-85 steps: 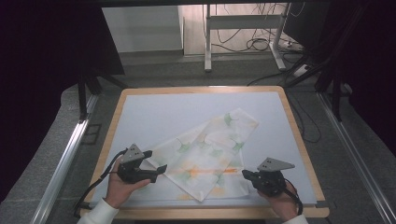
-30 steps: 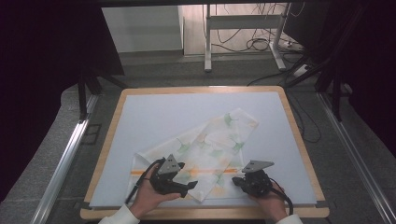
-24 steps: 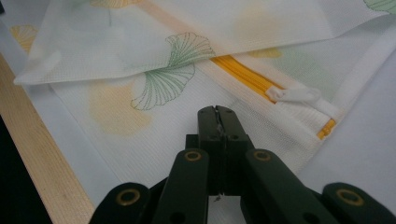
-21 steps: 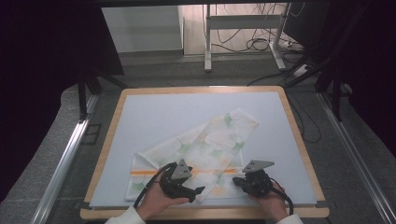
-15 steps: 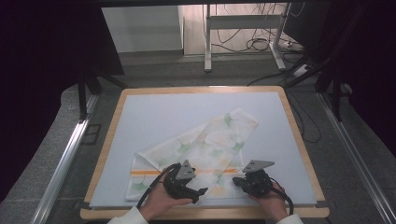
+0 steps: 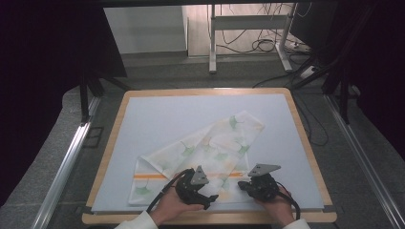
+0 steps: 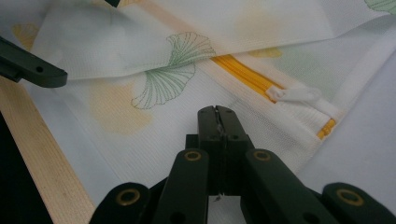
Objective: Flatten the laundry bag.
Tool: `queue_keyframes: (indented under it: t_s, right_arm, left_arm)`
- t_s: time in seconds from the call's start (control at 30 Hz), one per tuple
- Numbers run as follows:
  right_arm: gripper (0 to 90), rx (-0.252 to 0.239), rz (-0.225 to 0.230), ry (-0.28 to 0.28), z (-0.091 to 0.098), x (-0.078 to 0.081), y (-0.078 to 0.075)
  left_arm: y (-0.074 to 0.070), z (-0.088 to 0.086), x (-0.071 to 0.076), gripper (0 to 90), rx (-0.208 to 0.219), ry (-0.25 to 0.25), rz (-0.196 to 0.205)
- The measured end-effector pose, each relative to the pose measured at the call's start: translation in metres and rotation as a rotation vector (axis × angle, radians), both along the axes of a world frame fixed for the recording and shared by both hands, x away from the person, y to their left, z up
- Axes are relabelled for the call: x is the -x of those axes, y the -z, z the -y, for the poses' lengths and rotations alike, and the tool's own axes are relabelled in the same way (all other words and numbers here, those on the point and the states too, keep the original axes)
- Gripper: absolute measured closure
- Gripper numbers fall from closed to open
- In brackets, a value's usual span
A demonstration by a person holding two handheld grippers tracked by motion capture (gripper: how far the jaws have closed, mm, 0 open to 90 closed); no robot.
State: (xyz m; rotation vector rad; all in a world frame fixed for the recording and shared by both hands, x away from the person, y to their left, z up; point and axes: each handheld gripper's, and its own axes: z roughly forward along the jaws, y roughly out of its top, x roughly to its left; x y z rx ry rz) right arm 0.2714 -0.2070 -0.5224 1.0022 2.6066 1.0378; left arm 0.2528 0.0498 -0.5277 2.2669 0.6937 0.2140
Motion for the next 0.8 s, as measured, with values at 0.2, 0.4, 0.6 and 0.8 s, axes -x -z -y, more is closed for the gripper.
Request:
queue_keyframes:
  t_s: [0.2,0.4,0.6,0.8]
  right_arm:
    - [89.2,0.003,0.005,0.0,-0.0005,0.0011,-0.0001]
    - [89.2,0.008,0.011,-0.002,-0.0009,0.0015,0.0]
    - [89.2,0.004,0.01,-0.001,-0.0006,0.0013,0.0002]
    - [89.2,0.005,0.01,0.0,-0.0007,0.0015,0.0002]
  left_arm:
    - [0.006,0.0014,-0.002,23.7,-0.011,-0.005,-0.011]
    - [0.0091,0.0031,-0.0019,21.8,-0.04,0.0,0.011]
    - [0.0098,-0.0009,-0.0034,28.9,-0.019,-0.012,0.018]
    - [0.0094,-0.0068,-0.0068,42.8,-0.012,-0.016,0.022]
